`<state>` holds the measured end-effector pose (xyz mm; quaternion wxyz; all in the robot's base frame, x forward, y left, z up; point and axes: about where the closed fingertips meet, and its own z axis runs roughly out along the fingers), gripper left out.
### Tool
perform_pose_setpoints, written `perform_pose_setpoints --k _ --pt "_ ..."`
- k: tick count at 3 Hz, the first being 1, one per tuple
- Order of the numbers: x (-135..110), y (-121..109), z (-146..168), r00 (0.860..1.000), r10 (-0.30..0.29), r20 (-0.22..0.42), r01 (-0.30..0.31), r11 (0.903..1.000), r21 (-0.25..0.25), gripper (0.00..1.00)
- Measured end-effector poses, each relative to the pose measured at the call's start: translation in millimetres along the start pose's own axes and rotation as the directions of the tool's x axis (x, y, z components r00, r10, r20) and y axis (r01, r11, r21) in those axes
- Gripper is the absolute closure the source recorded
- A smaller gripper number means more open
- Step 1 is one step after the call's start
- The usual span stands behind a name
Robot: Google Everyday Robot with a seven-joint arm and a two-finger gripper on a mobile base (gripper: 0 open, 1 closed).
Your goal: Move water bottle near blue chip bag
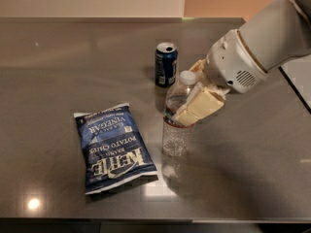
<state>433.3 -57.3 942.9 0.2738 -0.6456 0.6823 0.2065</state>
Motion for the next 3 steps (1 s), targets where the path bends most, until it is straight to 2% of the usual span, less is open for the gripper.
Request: perform_pose_setpoints --k 2,3 --pt "-22 0 29 0.999 -0.037 0.017 0.037 0.9987 -0.035 1.0" --pt "-27 1 36 0.999 -0.053 0.003 0.053 0.9982 -0.028 0.82"
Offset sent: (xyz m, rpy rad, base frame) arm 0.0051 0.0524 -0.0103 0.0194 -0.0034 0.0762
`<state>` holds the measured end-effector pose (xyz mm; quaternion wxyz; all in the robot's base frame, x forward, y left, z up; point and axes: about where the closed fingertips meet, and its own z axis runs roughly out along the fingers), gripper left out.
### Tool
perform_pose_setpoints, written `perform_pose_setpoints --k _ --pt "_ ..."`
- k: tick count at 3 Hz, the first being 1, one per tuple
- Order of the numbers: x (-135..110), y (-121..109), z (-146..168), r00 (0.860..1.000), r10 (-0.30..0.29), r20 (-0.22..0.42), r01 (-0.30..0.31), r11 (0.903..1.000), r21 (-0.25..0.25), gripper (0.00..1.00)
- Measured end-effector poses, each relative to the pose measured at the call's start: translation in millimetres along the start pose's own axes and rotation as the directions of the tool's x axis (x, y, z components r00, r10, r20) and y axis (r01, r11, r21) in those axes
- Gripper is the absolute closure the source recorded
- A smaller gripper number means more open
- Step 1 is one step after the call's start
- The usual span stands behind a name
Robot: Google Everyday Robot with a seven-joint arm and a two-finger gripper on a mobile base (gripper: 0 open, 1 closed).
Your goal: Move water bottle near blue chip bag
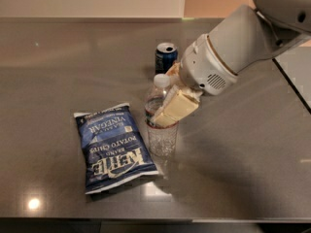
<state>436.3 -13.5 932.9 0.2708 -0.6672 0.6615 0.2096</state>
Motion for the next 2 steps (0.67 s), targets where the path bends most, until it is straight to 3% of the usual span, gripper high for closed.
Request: perform_pose_setpoints --k 2 --pt "2.7 -0.8 -1.3 1.0 -0.001 -0.004 0.001 0.9999 0.014 0.36"
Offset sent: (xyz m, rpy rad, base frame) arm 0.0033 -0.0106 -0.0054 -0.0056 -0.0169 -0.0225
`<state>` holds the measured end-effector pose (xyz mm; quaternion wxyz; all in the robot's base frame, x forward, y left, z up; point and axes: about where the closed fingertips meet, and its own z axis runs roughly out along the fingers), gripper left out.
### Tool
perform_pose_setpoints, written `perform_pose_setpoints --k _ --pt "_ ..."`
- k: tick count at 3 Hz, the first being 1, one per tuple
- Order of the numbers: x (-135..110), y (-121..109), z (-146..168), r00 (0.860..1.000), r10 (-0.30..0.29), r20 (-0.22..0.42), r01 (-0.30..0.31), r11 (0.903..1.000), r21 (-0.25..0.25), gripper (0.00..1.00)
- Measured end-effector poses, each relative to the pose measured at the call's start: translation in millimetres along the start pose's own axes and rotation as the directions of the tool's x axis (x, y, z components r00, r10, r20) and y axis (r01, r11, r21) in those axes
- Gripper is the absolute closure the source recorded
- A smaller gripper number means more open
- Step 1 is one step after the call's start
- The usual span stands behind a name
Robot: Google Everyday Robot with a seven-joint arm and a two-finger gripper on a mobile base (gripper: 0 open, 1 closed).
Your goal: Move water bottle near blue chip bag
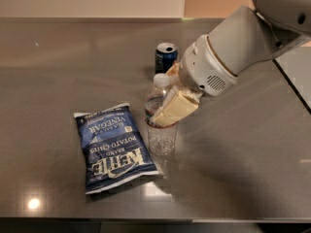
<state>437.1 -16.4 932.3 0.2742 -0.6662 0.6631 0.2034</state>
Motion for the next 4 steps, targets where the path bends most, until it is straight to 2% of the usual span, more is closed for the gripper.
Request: perform_pose_setpoints --k 1,2,4 --pt "0 0 0 1.0 0.0 0.0 0.0 1.0 0.0 0.13" --pt "6 1 -1 1.0 0.008 0.0 -0.008 1.0 -0.001 0.0" --pt "15 1 -3 1.0 0.021 0.015 -0.021 0.9998 -0.003 0.0"
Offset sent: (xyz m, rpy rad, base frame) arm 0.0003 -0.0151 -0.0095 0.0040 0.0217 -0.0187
